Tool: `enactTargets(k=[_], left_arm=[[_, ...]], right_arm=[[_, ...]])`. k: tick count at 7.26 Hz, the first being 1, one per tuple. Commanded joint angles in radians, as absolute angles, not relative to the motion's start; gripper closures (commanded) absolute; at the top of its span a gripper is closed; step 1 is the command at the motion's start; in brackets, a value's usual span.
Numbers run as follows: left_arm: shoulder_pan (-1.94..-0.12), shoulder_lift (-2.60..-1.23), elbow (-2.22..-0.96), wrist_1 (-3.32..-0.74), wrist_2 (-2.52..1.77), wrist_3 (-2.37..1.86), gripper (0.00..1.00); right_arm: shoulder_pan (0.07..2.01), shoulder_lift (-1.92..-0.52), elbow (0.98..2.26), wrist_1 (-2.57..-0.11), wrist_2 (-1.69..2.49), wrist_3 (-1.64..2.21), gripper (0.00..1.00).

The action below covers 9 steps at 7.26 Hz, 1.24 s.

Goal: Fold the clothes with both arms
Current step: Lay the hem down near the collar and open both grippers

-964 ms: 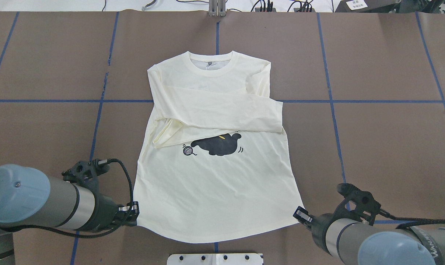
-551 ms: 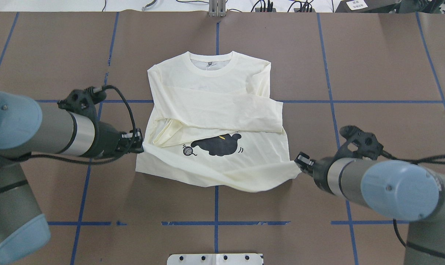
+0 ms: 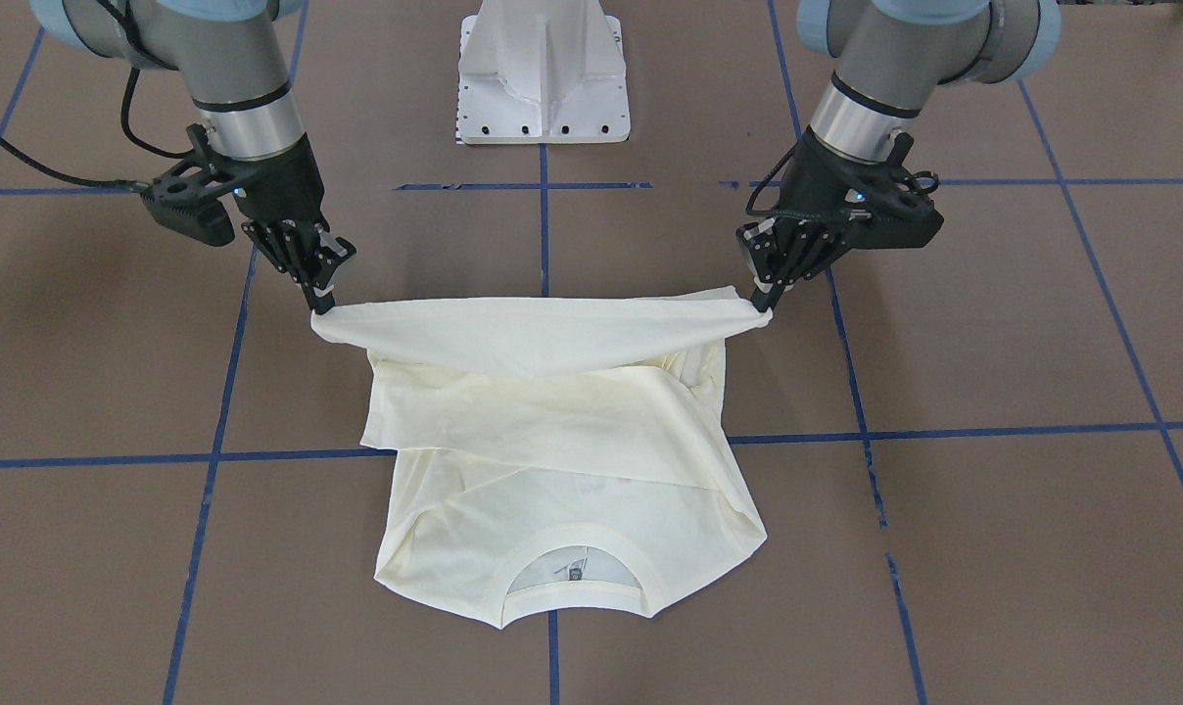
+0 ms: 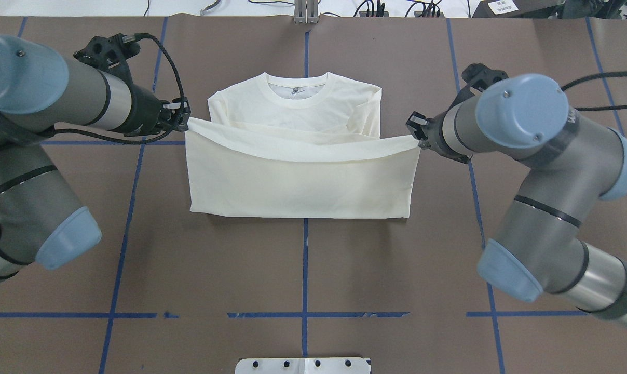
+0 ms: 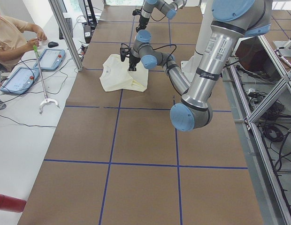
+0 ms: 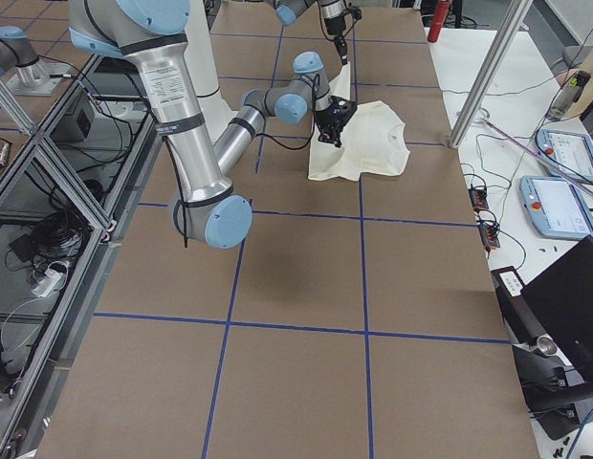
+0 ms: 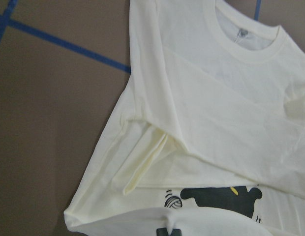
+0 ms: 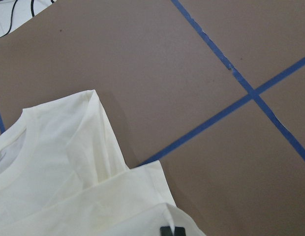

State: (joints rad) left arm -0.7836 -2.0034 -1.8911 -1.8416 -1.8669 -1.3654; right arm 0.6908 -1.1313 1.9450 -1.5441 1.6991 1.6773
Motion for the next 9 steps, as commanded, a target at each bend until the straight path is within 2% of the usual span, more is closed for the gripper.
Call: enactTargets(k=[1, 3, 5, 8, 9], left_arm=[[-0.819, -2.086, -1.667, -1.973, -1.83, -1.328, 1.0], [-0.819, -2.166, -1.463, -2.138, -1.783, -1.328, 1.0], [-0.818, -2.203, -1.372, -2.181, -1.752, -1.287, 1.0], [-0.818, -2.203, -1.272, -2.232, -1.752, -1.285, 0.99], [-0.816, -2.201, -1.275, -2.232, -1.752, -1.287, 0.91]], right_arm=[[0.762, -0.956, 1.685, -1.539, 1.704, 1.605, 1.0], [0.769, -0.841, 1.437, -1.43, 1.704, 1.589, 1.0], [0.776, -0.796, 1.274, -1.321, 1.704, 1.585, 1.0], [0.782, -0.778, 1.224, -1.315, 1.697, 1.557, 1.0], [0.784, -0.767, 1.223, -1.315, 1.697, 1.551, 1.0]])
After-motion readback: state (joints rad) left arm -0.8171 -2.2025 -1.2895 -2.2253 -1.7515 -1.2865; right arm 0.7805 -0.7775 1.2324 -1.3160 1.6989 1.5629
